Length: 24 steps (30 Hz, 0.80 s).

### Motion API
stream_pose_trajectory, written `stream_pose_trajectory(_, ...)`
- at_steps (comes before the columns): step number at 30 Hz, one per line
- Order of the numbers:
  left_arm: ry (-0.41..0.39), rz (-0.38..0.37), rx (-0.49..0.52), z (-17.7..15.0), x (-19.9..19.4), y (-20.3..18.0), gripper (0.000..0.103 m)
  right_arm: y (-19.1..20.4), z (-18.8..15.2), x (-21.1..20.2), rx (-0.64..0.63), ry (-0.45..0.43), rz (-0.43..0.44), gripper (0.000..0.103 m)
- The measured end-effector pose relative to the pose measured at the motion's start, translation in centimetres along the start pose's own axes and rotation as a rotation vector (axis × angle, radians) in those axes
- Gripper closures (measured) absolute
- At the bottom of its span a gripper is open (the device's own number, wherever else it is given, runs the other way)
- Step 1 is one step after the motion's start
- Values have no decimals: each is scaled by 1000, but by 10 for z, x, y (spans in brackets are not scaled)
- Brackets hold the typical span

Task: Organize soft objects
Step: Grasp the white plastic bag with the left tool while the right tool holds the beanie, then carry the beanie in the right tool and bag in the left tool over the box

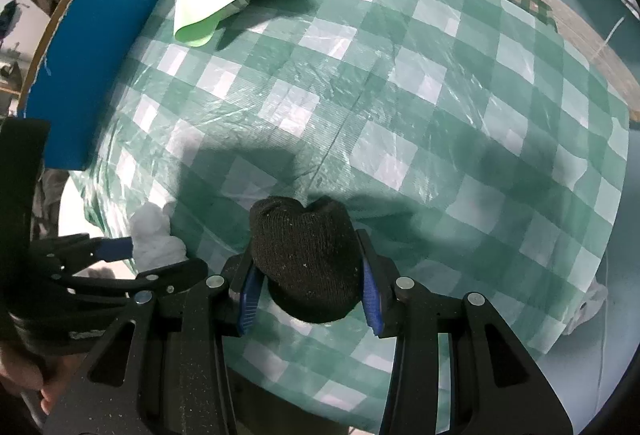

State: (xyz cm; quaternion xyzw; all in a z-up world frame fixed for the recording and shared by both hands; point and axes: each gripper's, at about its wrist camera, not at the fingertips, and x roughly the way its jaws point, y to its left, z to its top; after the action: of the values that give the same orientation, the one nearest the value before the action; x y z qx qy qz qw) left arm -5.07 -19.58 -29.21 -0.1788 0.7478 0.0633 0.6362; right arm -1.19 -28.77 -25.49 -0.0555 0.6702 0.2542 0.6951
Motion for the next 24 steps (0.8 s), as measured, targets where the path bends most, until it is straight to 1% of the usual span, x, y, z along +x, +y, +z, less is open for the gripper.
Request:
stream_pose_trajectory(1,-5,26,21,1,1,-6,55,0,0,-1,-2,0,3,61)
stream_pose_trajectory(2,-4,23,32,1,1,-8,58,-1,-1,-3,-4,0,4,61)
stream_pose_trajectory(3,3,5,39,2,1,-9,59,-1,0,-3,-7,-2,7,61)
stream_pose_trajectory(4,11,-12,39,2,1,-9,60,0,0,-3,-9,-2,8,61)
stream_pose_trajectory(5,10,-13,43,3,-1,-10,60,1,0,-3,-13,-2,10,61)
stream_pose_trajectory(7,-6,3,67,4,-7,-10,60,2,1,-4,-14,-3,11,61)
stream_pose_trajectory(12,-42,14,125,9,-24,-15,61,5,2,-7,-6,-13,20,61)
stream_pose_trajectory(15,-58,21,156,12,-37,-7,61,7,3,-11,2,-19,22,61)
stream_pose_trajectory(18,-80,47,202,15,-47,-9,61,9,4,-17,13,-28,23,61)
stream_pose_trajectory(20,-88,62,228,14,-54,-3,61,10,6,-21,20,-38,26,61)
stream_pose_trajectory(23,-104,75,276,15,-62,-5,61,9,6,-28,33,-51,30,61)
stream_pose_trajectory(24,-110,77,287,20,-66,-4,61,8,6,-29,37,-53,30,61)
